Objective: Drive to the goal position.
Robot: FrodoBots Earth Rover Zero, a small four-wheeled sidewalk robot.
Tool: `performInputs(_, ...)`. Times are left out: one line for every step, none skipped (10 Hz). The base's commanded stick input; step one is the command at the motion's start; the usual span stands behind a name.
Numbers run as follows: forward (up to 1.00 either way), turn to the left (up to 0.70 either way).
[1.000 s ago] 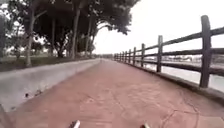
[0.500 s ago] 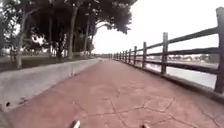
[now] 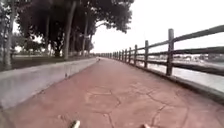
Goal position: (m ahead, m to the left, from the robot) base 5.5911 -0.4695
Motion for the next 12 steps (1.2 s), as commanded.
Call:
performInputs(0.70, 0.00)
performInputs(0.70, 0.00)
performInputs(0.70, 0.00)
performInputs(0.70, 0.00)
performInputs(0.70, 0.00)
performInputs(0.70, 0.00)
performInputs(0.70, 0.00)
performInputs(0.70, 0.00)
performInputs(0.70, 0.00)
performInputs(0.70, 0.00)
performInputs(0.70, 0.00)
performInputs(0.70, 0.00)
